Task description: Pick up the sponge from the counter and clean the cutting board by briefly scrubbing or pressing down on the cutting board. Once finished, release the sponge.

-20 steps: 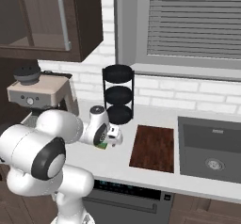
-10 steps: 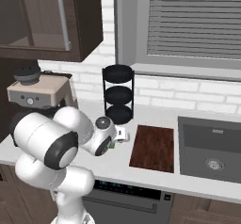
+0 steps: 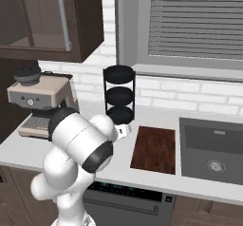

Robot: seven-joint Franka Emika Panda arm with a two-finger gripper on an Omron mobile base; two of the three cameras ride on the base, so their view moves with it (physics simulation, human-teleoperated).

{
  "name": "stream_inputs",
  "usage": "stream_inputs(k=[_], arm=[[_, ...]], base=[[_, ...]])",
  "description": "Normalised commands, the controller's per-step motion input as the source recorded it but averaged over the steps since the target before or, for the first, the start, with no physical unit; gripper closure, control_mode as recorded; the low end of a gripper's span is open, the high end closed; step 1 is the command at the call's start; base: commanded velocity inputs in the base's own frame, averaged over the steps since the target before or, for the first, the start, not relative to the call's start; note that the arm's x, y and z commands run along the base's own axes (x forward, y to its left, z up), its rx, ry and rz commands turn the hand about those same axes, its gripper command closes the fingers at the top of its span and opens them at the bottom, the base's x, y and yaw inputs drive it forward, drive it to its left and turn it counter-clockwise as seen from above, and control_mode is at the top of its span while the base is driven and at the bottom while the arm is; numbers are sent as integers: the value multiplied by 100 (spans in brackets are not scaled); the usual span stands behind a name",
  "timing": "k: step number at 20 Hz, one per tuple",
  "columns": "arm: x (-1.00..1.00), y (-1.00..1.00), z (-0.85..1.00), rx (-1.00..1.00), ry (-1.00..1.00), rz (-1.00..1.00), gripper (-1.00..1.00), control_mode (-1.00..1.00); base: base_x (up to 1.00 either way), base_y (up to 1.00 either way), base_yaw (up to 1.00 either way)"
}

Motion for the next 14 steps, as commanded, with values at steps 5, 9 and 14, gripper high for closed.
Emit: stream_inputs(k=[5, 9, 14], arm=[[-5, 0, -86, -4, -25, 10, -100, -100], [-7, 0, -75, 0, 0, 4, -100, -100], [-32, 0, -66, 0, 0, 1, -100, -100]], base=[[0, 0, 0], [0, 0, 0], [0, 0, 0]])
